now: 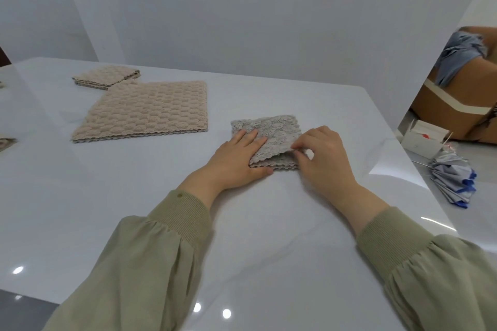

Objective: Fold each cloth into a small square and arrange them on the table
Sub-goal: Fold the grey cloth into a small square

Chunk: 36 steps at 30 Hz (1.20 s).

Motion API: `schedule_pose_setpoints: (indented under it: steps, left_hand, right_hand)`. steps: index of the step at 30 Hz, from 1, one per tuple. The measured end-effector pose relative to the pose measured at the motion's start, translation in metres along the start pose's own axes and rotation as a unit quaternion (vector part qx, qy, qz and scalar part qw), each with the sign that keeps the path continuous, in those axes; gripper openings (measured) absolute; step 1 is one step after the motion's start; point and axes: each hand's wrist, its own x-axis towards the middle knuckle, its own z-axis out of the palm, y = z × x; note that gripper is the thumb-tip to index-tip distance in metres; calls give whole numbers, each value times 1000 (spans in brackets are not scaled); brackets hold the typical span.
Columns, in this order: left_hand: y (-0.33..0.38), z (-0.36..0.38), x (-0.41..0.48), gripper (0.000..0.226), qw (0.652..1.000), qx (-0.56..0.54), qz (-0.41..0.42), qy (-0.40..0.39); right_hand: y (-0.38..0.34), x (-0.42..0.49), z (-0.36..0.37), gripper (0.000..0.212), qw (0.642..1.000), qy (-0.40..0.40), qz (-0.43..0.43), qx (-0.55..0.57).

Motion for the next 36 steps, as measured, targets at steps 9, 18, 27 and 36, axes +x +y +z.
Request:
schedule_pose_setpoints:
  steps: [9,18,27,36]
  left_hand:
    - [-1,-3,-2,80,1000,-19,4,-14]
    - [7,-19,-14,19,983,-83,87,141]
    - [0,-24,-19,6,981,-175,21,79]
    - [3,-23,-14,18,961,-254,-50,94]
  right_hand:
    - [9,-7,-3,15,991,-106,-61,-58]
    - [11,-7,0,16,992,-120,-37,-35]
    - [8,-7,-2,15,983,-132,-76,-106]
    - [-21,49,27,39,993,-62,60,-86]
